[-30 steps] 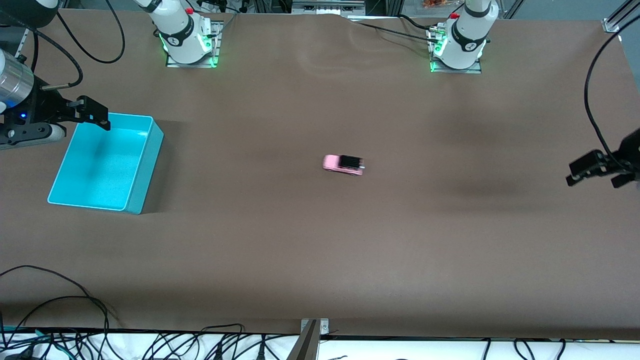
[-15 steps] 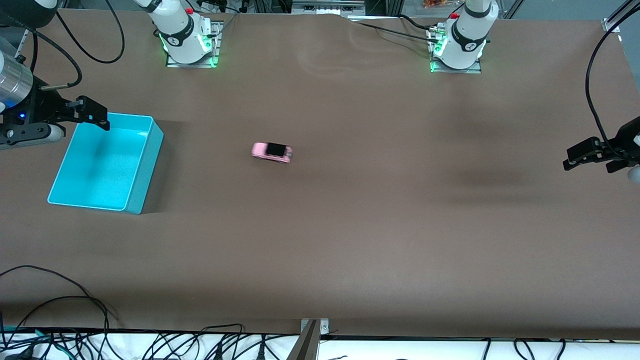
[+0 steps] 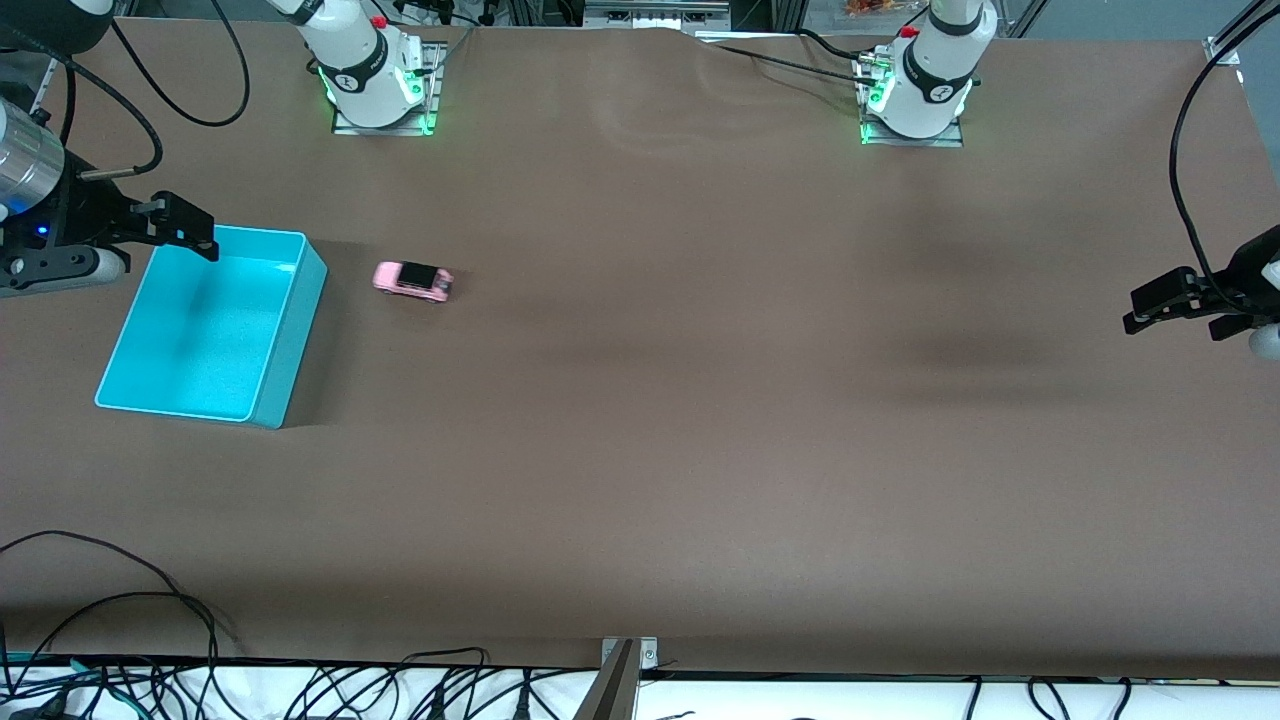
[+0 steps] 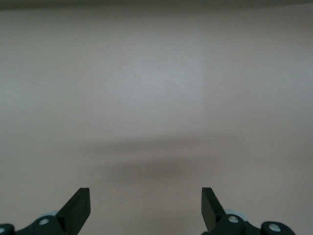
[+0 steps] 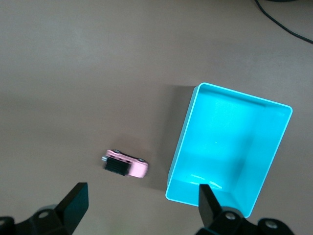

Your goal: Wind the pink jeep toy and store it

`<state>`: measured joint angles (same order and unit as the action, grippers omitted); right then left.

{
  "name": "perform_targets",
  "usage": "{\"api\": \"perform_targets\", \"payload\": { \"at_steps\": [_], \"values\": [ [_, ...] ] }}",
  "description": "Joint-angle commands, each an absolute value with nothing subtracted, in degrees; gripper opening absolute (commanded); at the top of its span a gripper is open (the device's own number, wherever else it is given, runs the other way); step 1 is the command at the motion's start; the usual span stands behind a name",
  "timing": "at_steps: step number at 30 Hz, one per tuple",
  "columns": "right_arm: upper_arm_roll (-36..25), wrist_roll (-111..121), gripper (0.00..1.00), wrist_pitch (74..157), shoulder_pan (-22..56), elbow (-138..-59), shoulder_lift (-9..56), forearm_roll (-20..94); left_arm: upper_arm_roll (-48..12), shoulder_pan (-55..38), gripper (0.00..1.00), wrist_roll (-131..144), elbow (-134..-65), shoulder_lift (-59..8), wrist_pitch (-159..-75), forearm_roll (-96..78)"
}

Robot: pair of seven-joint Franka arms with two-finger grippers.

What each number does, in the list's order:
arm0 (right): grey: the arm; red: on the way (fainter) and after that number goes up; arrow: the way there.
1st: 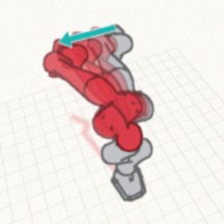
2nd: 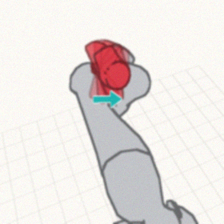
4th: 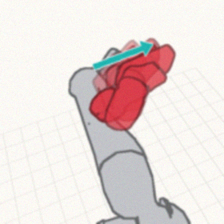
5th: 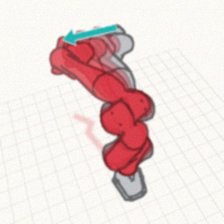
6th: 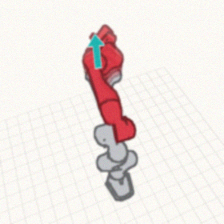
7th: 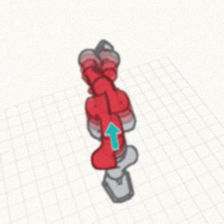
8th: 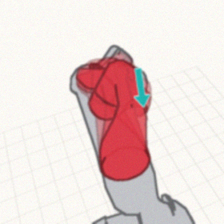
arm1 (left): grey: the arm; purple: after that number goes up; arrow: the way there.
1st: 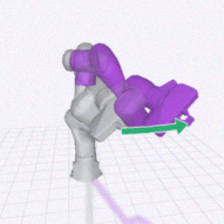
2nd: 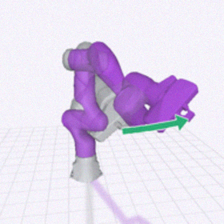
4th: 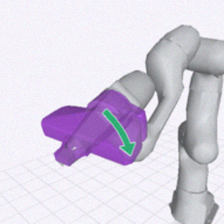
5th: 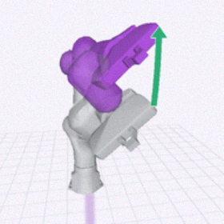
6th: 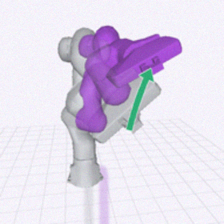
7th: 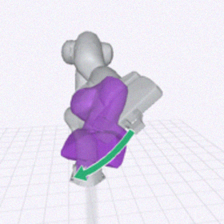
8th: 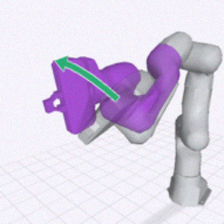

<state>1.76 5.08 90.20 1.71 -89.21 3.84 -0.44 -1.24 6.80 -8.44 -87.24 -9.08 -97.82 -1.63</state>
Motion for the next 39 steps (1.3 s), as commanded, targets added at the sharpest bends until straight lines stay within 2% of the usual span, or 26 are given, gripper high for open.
{"api": "perform_targets", "payload": {
  "at_steps": [1, 39],
  "values": [
    [1.6, 4.4, 1.0, 89.8, 1.4, -88.2, 4.3, -0.4, -1.5, 7.2, 1.0, -9.7, -89.0, -7.4, -97.9, -3.3],
    [1.8, 0.7, 1.0, 89.8, 1.5, -89.7, 8.4, -1.2, -1.4, 7.2, 1.0, -9.6, -89.0, -7.6, -98.0, -3.2]
  ]
}}
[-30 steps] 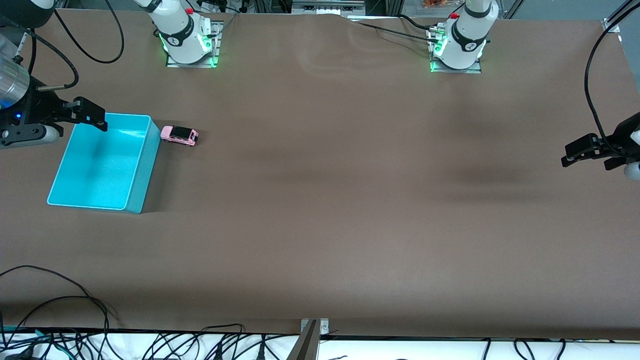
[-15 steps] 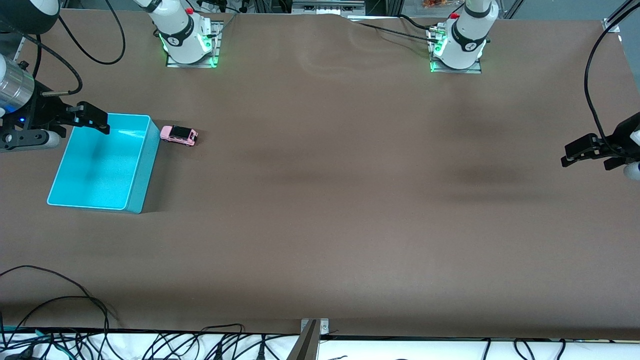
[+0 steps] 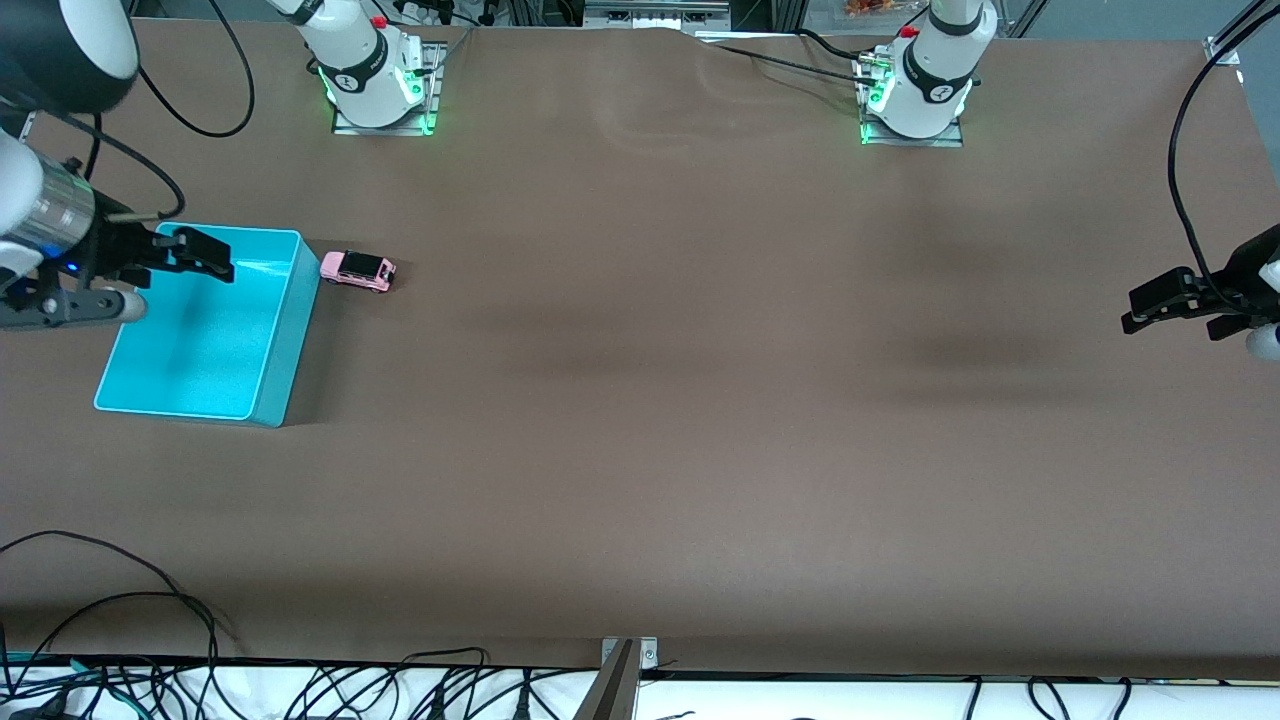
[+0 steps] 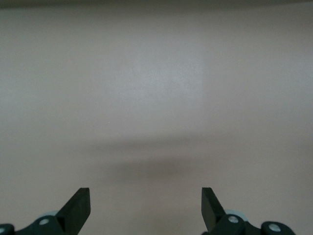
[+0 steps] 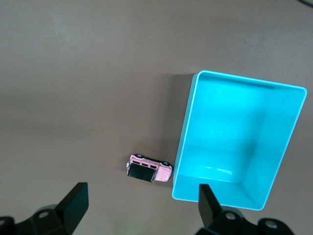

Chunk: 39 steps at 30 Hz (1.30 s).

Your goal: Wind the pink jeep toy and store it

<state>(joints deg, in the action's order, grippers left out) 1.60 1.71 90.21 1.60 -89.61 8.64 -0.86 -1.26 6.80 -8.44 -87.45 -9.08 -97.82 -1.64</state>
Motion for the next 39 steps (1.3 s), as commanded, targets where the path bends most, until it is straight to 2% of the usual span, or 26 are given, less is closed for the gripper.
{"api": "perform_targets", "payload": {
  "at_steps": [1, 8, 19, 24, 33, 39],
  "values": [
    [1.8, 0.5, 1.0, 90.3, 1.7, -89.8, 8.8, -1.2, -1.4, 7.2, 1.0, -9.6, -89.0, -7.6, -98.0, -3.2],
    [2.2, 0.4, 1.0, 94.3, 1.8, -93.2, 9.2, -0.6, -1.4, 7.2, 1.0, -9.6, -88.9, -7.6, -98.0, -3.2],
    [2.2, 0.4, 1.0, 114.5, 1.8, -110.7, 4.9, 0.4, -1.4, 7.2, 1.0, -9.5, -88.9, -7.7, -97.9, -3.2],
    [3.2, 0.4, 1.0, 121.1, 2.0, -116.2, 4.8, 0.4, -1.4, 7.2, 1.0, -9.5, -88.9, -7.6, -98.0, -3.2],
    [5.2, -5.5, 1.0, 138.6, 2.5, -128.7, 4.7, 0.4, -1.4, 7.2, 1.0, -9.5, -88.9, -7.7, -97.9, -3.1],
    [5.2, -6.5, 1.0, 141.9, 3.9, -134.5, 5.1, 0.4, -1.4, 7.2, 1.0, -9.5, -88.9, -7.7, -98.0, -3.1]
  ]
}}
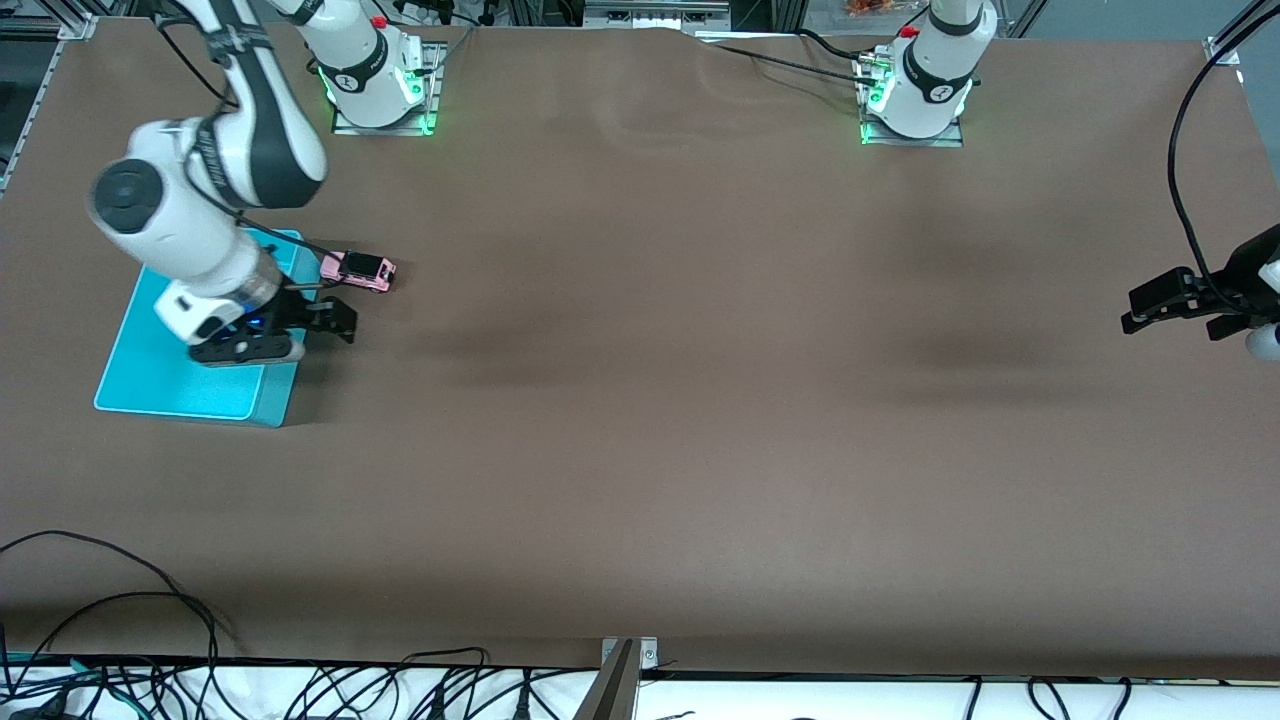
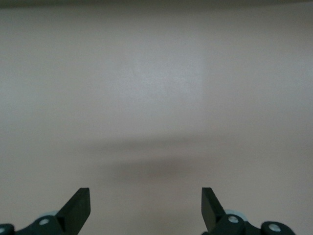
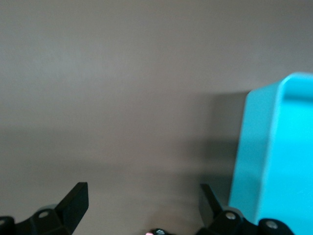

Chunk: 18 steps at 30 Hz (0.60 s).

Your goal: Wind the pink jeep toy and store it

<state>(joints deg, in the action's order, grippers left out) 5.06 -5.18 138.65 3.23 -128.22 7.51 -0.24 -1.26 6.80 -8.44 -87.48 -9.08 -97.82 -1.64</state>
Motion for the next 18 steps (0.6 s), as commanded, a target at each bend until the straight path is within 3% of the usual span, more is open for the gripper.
{"api": "perform_targets", "payload": {
  "at_steps": [1, 18],
  "values": [
    [5.2, -6.5, 1.0, 142.0, 3.8, -135.1, 5.2, 0.4, -1.4, 7.2, 1.0, -9.5, -88.9, -7.7, -98.0, -3.1],
    [5.0, -36.2, 1.0, 141.3, 3.8, -144.8, 2.6, 0.7, -1.4, 7.2, 1.0, -9.5, -88.9, -7.7, -98.0, -3.0]
  ]
}}
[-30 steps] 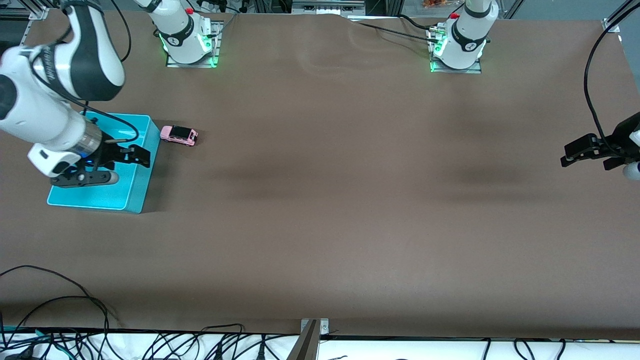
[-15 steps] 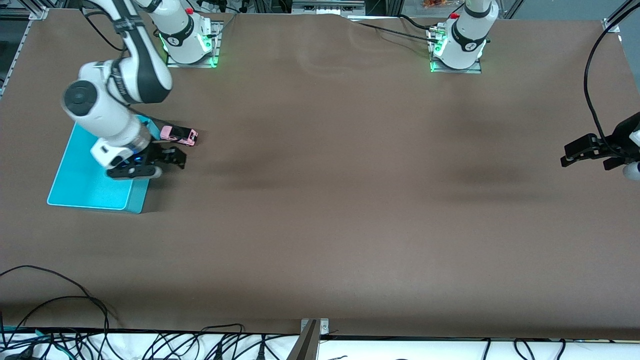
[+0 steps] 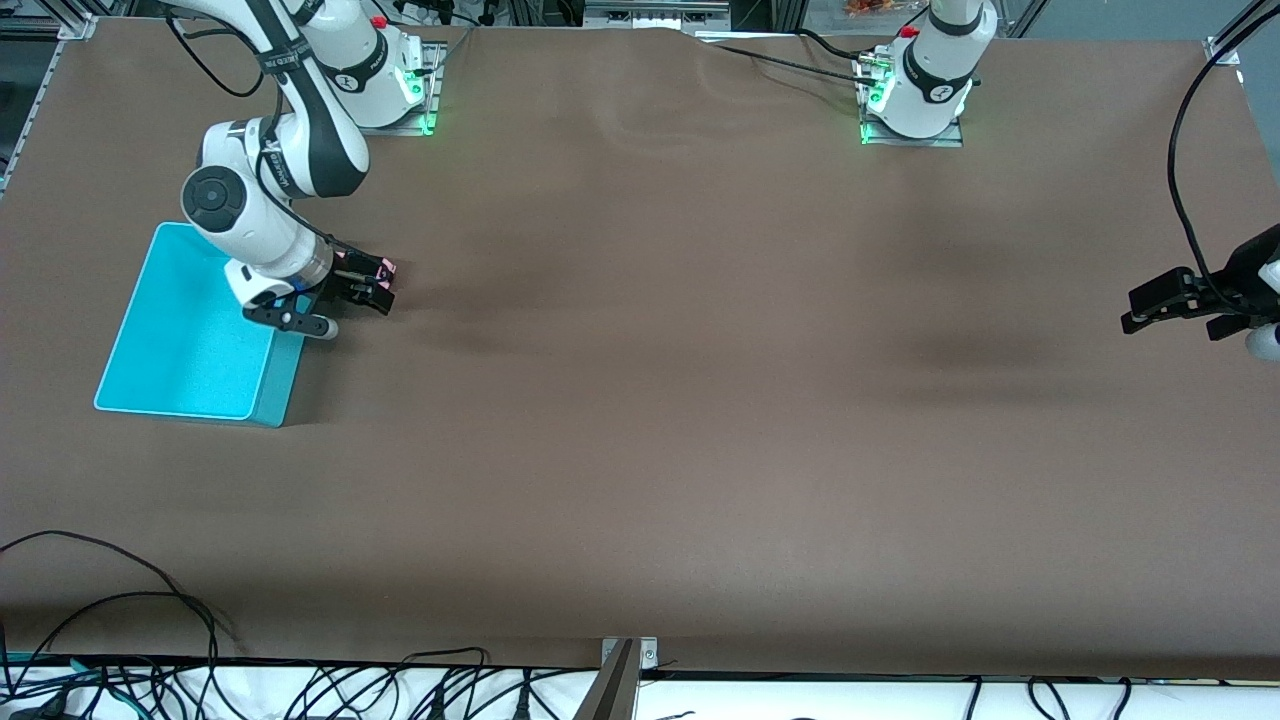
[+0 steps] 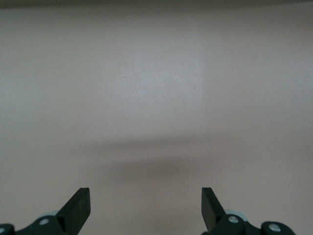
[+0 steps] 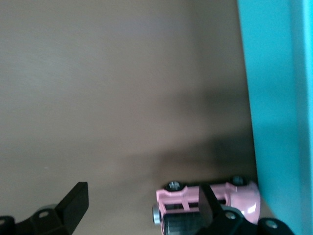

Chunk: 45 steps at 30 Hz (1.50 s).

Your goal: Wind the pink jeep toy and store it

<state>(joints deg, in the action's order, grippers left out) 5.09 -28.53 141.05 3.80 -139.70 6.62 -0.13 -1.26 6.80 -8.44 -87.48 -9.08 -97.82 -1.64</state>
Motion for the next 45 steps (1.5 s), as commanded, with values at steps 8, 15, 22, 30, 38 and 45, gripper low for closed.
{"api": "perform_targets", "payload": {
  "at_steps": [8, 15, 22, 30, 38, 45],
  "values": [
    [2.6, -53.4, 1.0, 138.9, 3.8, -148.1, 1.5, 0.7, -1.4, 7.2, 1.0, -9.5, -88.9, -7.8, -97.9, -2.9],
    [1.4, -61.6, 1.0, 138.7, 3.8, -148.0, 1.6, 0.7, -1.4, 7.2, 1.0, -9.5, -88.9, -7.8, -97.9, -2.9],
    [1.1, -73.5, 1.0, 144.4, 3.8, -147.8, 3.1, 0.7, -1.4, 7.2, 1.0, -9.5, -88.9, -7.8, -97.9, -2.9],
    [1.2, -82.7, 1.0, 148.7, 3.8, -147.7, 5.8, 0.4, -1.4, 7.2, 1.0, -9.5, -88.9, -7.8, -98.0, -2.8],
    [1.2, -82.9, 1.0, 149.3, 3.8, -148.0, 8.3, 0.4, -1.4, 7.2, 1.0, -9.5, -88.9, -7.8, -98.0, -2.8],
    [1.2, -83.3, 1.0, 149.4, 3.8, -148.0, 9.8, 0.4, -1.4, 7.2, 1.0, -9.4, -88.9, -7.8, -98.0, -2.7]
  ]
}}
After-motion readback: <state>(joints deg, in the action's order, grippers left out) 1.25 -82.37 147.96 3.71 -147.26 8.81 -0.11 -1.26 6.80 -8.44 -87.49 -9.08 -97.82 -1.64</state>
